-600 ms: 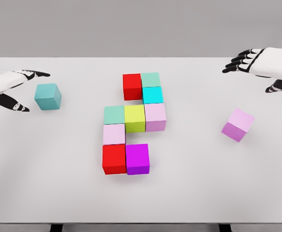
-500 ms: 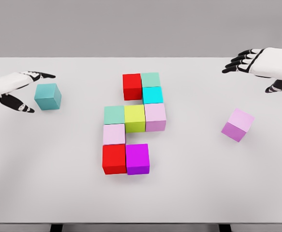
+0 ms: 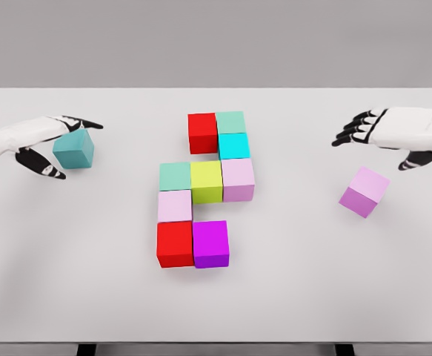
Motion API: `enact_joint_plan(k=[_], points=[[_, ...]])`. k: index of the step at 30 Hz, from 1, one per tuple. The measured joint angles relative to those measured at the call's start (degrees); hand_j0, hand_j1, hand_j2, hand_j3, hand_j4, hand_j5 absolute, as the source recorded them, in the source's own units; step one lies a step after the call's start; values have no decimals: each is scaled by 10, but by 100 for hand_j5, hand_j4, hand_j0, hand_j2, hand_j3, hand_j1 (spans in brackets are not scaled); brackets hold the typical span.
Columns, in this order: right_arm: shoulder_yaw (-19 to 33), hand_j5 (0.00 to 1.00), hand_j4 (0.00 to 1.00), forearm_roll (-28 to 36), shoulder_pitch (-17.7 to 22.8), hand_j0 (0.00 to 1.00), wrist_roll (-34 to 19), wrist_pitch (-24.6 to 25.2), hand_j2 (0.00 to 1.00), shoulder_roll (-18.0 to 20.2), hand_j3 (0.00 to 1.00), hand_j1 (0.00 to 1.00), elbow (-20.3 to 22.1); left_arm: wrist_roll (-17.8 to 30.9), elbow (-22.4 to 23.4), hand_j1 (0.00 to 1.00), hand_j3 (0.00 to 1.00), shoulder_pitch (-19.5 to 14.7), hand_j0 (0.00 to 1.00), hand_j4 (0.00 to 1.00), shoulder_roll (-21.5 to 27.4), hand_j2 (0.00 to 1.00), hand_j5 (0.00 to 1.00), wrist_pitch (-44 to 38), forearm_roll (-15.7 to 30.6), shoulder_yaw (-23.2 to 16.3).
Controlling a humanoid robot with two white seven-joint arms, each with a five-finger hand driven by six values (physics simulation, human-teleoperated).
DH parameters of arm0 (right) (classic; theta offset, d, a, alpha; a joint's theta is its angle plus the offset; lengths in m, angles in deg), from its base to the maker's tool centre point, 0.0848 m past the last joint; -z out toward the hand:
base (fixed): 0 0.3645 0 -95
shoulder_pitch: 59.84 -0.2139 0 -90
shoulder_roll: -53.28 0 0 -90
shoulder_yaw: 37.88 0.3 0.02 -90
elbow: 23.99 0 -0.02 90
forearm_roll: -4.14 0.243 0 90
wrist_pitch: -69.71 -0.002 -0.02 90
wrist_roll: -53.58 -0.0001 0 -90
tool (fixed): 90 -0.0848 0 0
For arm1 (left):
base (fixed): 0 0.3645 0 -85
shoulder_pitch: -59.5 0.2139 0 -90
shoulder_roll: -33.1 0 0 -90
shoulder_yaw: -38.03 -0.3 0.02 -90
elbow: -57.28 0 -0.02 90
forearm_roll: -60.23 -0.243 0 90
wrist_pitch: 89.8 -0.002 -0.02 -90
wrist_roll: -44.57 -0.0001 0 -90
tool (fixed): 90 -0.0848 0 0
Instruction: Assemble the squares on the desktop into the number 2
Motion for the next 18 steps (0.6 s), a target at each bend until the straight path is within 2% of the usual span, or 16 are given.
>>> enact_joint_plan(k=[9, 18], points=[[-33, 100, 100, -46, 2, 100, 0, 0, 100, 0, 100, 100, -2, 5, -10, 100, 100, -4, 100, 100, -8, 100, 100, -80, 1, -1], [-58, 100, 100, -70, 3, 100, 0, 0, 100, -3, 100, 100, -4, -18, 2, 100, 100, -7, 100, 100, -28, 100, 100, -174, -1, -1]])
